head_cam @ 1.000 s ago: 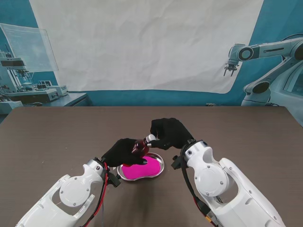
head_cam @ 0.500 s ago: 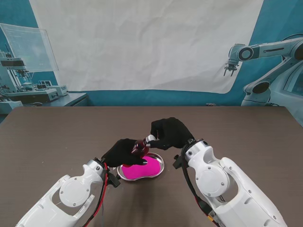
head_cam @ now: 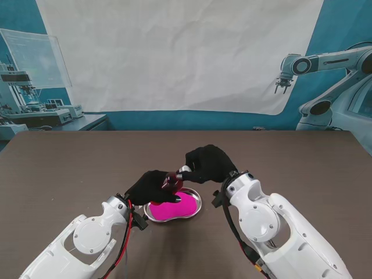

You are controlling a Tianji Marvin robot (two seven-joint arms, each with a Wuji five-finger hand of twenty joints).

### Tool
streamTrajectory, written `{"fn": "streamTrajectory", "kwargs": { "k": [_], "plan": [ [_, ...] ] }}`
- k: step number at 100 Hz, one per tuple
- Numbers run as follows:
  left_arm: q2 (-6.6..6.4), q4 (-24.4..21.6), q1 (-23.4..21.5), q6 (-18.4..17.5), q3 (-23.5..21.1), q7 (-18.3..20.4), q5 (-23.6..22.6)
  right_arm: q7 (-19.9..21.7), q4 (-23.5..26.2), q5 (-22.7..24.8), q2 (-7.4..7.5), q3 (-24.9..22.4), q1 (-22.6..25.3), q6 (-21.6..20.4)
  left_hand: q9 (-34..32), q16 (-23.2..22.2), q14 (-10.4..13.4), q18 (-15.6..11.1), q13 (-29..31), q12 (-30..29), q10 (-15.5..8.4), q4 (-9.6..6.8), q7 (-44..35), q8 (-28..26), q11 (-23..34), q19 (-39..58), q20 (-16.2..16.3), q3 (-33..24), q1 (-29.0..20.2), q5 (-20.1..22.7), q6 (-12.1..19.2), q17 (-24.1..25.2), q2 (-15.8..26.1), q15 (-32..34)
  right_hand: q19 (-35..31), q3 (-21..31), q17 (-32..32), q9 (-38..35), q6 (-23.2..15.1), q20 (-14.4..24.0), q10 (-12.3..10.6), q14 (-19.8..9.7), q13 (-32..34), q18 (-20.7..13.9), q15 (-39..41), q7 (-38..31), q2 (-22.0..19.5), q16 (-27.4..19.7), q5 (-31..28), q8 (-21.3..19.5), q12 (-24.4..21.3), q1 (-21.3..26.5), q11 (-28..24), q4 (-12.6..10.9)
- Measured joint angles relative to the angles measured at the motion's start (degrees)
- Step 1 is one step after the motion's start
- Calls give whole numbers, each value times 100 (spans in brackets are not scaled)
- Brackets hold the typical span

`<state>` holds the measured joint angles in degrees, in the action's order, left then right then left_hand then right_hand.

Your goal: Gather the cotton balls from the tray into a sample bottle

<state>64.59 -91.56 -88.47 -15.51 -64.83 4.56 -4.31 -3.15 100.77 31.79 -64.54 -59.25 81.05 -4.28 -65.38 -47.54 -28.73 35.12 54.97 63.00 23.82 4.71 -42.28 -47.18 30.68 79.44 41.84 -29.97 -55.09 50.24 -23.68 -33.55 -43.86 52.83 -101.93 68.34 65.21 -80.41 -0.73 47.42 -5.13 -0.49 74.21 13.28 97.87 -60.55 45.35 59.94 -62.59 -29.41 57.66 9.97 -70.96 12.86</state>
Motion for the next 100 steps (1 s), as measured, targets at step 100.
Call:
{"fn": "streamTrajectory", "kwargs": {
  "k": [100],
  "plan": [
    [4,-25,38,-11,12,2,-32,-61,-75,431,15,31,-71,-79,0,0,0,0,0,0,0,0,0,0,0,-26,0,0,0,0,0,1,-1,-8,138,-2303,-31,49,-168,8,81,167,-6,145,-137,1241,-1915,-328,-113,-72,-466,-817,1094,-477]
  ]
}}
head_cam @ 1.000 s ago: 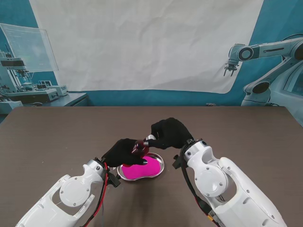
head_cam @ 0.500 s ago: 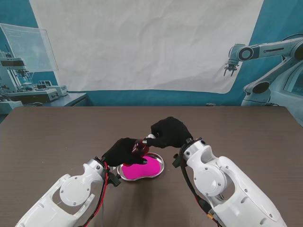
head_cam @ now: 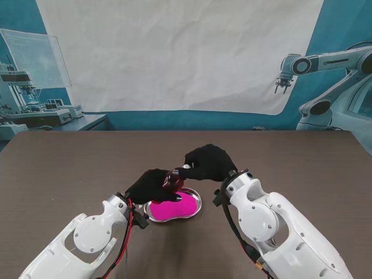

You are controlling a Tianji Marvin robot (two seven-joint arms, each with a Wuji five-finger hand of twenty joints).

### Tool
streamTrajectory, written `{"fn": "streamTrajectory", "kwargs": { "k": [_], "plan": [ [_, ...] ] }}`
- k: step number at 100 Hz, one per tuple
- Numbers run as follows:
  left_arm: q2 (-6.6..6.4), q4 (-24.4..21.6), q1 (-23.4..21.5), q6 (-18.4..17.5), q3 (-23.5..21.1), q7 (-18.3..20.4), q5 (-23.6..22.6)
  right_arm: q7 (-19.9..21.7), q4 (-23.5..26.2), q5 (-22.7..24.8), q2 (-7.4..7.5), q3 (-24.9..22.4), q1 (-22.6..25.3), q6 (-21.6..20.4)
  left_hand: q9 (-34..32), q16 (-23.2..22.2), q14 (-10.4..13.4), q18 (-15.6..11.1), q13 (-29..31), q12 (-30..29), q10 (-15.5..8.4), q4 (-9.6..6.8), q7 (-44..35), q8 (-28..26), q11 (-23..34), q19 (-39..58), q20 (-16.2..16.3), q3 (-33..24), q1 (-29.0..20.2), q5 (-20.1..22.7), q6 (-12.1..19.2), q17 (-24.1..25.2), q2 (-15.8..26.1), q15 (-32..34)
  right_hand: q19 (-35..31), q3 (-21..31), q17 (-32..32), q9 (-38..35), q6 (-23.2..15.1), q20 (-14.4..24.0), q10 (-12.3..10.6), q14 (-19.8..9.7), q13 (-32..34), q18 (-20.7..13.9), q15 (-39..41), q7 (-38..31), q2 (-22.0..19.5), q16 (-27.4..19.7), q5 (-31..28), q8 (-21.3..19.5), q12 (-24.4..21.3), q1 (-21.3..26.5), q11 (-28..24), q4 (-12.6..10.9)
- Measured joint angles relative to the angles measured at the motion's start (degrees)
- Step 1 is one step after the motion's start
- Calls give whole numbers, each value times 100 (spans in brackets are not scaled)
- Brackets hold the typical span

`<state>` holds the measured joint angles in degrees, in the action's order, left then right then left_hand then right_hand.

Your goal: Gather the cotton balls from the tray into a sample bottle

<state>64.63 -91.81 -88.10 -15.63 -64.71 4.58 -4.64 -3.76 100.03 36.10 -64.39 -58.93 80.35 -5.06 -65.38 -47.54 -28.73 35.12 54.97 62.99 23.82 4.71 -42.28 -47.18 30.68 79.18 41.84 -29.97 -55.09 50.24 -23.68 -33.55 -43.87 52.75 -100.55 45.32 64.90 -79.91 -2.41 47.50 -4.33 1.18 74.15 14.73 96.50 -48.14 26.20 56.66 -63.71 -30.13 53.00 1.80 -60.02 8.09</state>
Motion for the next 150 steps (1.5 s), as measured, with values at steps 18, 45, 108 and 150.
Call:
{"fn": "streamTrajectory", "kwargs": {
  "k": [18,45,108,150],
  "plan": [
    [0,-7,-4,7,-4,0,0,81,57,-74,3,-71,34,67,0,0,0,0,0,0,0,0,0,0,0,0,0,0,0,0,0,0,0,0,82,-222,-17,200,126,0,22,-18,-46,68,-70,117,-191,-68,311,99,129,-432,134,-313],
    [0,-19,-9,17,-3,3,2,68,194,75,4,-294,127,145,0,0,0,0,0,0,0,0,0,0,0,0,0,0,0,0,0,0,0,0,373,-180,-887,1452,386,130,116,-39,-49,128,-765,421,-184,-554,1976,397,132,-312,157,-314],
    [-3,-29,-17,18,-4,29,-6,1290,183,-837,253,-874,-49,-1242,0,0,0,0,0,0,0,0,0,0,0,0,0,0,0,0,0,0,0,0,661,1517,-1442,2644,-337,282,-57,-413,-49,-115,-1406,850,2557,-913,2561,950,355,2208,-299,-13],
    [-4,-23,7,0,24,33,-7,850,1,-365,273,-665,-143,-1524,0,0,0,0,0,0,0,0,0,0,0,0,0,0,0,0,0,0,0,0,662,2793,-1149,2404,-357,283,-86,-431,-49,-117,-1190,897,3448,-724,2188,969,505,1992,-456,237]
  ]
}}
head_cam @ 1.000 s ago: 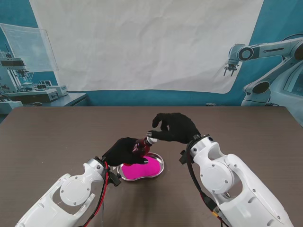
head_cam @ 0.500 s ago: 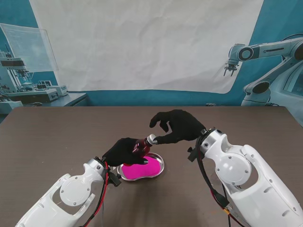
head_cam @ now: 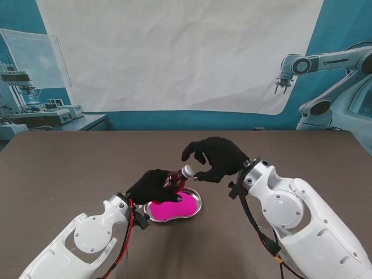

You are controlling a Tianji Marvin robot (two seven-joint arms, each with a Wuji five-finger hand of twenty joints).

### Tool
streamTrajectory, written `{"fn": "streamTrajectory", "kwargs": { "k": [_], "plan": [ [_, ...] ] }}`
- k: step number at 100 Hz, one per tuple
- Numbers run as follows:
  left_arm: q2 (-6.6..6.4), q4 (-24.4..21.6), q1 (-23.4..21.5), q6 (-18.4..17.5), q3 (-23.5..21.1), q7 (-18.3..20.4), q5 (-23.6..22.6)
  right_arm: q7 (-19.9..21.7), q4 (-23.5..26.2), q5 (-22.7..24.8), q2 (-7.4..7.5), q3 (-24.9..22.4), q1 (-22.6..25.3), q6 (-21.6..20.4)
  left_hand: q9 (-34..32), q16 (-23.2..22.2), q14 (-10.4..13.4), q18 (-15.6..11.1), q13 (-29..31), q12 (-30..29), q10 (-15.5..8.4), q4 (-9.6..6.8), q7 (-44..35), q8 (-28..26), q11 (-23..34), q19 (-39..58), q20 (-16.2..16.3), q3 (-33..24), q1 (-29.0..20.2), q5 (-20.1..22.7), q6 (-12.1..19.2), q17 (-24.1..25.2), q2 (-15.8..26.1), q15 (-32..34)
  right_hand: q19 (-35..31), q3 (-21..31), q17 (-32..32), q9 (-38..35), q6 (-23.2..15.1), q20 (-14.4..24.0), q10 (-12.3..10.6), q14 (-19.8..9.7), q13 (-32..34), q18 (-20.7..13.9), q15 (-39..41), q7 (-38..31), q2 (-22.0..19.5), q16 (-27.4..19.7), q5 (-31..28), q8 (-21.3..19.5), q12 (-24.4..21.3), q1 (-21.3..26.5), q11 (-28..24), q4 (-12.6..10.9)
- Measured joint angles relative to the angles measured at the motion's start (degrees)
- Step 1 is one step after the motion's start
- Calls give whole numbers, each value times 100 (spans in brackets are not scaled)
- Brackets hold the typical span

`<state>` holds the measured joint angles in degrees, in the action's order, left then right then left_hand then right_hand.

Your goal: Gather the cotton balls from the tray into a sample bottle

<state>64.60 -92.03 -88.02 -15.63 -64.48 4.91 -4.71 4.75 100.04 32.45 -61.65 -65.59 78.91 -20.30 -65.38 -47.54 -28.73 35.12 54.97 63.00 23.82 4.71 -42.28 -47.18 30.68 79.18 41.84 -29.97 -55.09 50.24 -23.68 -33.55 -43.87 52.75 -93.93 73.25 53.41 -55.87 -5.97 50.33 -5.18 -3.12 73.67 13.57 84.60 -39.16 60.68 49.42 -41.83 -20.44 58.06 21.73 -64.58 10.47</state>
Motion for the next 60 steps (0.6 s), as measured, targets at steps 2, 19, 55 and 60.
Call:
{"fn": "streamTrajectory", "kwargs": {
  "k": [2,19,55,60],
  "plan": [
    [0,0,1,-1,1,0,1,-2,-14,11,-5,16,-6,-12,0,0,0,0,0,0,0,0,0,0,0,0,0,0,0,0,0,0,0,0,0,0,14,0,0,0,0,-15,0,0,16,-23,1,10,-83,1,1,0,0,1],
    [0,0,2,-7,0,6,2,-163,-130,83,-40,174,-59,-59,0,0,0,0,0,0,0,0,0,0,0,0,0,0,0,0,0,0,0,0,-2,1,209,-301,-1,1,-9,-46,0,0,192,-62,60,106,-447,45,34,0,-8,1],
    [-2,-20,-13,2,-16,9,-7,-577,-229,284,-129,262,-59,-113,0,0,0,0,0,0,0,0,0,0,0,0,0,0,0,0,0,0,0,0,-71,54,522,-860,13,1,-15,-48,0,0,483,-292,131,286,-1078,46,52,-15,-38,4],
    [-2,-20,-13,3,-14,11,-3,-601,-235,301,-135,262,-59,-126,0,0,0,0,0,0,0,0,0,0,0,0,0,0,0,0,0,0,0,0,-72,54,542,-924,30,-1,-15,-48,0,0,508,-292,131,297,-1156,46,52,-44,-38,4]
  ]
}}
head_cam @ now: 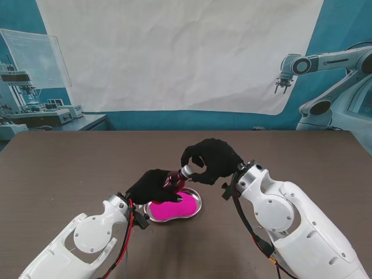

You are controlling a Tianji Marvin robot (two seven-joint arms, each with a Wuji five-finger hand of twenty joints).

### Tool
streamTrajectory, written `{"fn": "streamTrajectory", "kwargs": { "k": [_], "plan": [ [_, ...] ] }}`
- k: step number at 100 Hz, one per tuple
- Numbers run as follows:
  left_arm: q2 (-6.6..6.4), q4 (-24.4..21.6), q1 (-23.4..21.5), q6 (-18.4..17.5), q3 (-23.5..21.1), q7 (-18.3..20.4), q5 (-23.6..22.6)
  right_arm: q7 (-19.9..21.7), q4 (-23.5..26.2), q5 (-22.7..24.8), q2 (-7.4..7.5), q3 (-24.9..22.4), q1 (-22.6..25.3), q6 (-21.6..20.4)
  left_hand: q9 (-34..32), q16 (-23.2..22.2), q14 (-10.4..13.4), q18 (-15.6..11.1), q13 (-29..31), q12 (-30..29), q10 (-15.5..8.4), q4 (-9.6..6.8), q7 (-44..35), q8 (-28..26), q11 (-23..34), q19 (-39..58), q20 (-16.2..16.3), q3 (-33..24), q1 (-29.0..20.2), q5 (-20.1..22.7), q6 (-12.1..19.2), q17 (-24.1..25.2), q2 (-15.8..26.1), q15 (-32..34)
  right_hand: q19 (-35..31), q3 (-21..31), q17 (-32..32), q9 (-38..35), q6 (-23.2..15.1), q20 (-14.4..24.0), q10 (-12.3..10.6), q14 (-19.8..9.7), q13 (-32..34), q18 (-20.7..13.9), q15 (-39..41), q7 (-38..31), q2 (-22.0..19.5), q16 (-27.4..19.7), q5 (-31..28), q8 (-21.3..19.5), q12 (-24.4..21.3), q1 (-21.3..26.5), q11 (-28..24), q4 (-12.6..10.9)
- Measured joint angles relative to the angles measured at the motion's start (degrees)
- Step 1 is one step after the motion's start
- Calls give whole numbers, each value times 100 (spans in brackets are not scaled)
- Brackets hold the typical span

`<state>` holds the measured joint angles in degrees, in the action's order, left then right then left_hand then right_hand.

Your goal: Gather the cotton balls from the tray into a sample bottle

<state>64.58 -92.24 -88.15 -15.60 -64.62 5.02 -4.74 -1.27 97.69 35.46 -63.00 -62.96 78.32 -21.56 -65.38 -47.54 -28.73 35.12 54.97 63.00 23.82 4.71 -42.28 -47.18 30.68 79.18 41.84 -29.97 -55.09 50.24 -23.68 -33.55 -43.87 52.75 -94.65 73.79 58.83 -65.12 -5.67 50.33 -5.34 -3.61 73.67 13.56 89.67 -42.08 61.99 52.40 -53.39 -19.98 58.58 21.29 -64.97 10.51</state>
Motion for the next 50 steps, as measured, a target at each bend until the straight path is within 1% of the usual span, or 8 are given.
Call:
{"fn": "streamTrajectory", "kwargs": {
  "k": [2,8,13,17,21,26,40,50],
  "plan": [
    [0,0,0,0,2,1,1,-10,-3,4,-2,1,0,-5,0,0,0,0,0,0,0,0,0,0,0,0,0,0,0,0,0,0,0,0,0,0,11,-7,1,-1,-1,-1,0,0,7,0,0,1,-15,0,1,-8,0,15],
    [0,0,1,0,6,3,2,-54,-16,22,-7,12,0,-12,0,0,0,0,0,0,0,0,0,0,0,0,0,0,0,0,0,0,0,0,0,0,71,-81,9,-10,-1,-1,0,32,55,-57,1,59,-74,5,1,-24,0,364],
    [0,0,1,0,6,7,3,-88,-28,41,-10,26,-3,-12,0,0,0,0,0,0,0,0,0,0,0,0,0,0,0,0,0,0,0,0,-3,0,99,-164,26,-69,-2,-1,0,33,74,-221,7,110,-136,303,6,-24,0,575],
    [-1,0,1,2,6,12,3,-104,-33,48,-14,34,-4,-11,0,0,0,0,0,0,0,0,0,0,0,0,0,0,0,0,0,0,0,0,-49,0,138,-203,36,-76,-3,-1,0,34,112,-329,51,125,-143,402,7,-24,0,667],
    [-2,0,0,4,6,18,2,-112,-35,56,-16,40,-5,-8,0,0,0,0,0,0,0,0,0,0,0,0,0,0,0,0,0,0,0,0,-56,0,166,-289,56,-78,-3,-1,0,35,135,-390,64,143,-202,515,8,-24,0,855],
    [-2,-1,-1,7,6,22,2,-122,-35,75,-18,47,-7,2,0,0,0,0,0,0,0,0,0,0,0,0,0,0,0,0,0,0,0,0,-62,0,231,-389,77,-81,-5,-1,0,38,190,-470,66,196,-268,709,8,-24,0,1003],
    [-2,-1,-11,13,6,22,1,-139,-22,137,-22,69,-11,87,0,0,0,0,0,0,0,0,0,0,0,0,0,0,-1,0,0,0,0,0,-119,-27,417,-598,142,-136,-6,4,0,110,325,-604,52,271,-424,855,8,-72,38,1190],
    [-2,-1,-12,14,6,18,3,-122,13,167,-21,91,-11,243,0,0,0,0,0,0,0,0,0,0,0,0,0,0,-1,0,0,0,0,0,-193,-183,477,-747,182,-138,-6,18,41,114,406,-763,-321,332,-571,867,8,-345,49,1214]
  ]
}}
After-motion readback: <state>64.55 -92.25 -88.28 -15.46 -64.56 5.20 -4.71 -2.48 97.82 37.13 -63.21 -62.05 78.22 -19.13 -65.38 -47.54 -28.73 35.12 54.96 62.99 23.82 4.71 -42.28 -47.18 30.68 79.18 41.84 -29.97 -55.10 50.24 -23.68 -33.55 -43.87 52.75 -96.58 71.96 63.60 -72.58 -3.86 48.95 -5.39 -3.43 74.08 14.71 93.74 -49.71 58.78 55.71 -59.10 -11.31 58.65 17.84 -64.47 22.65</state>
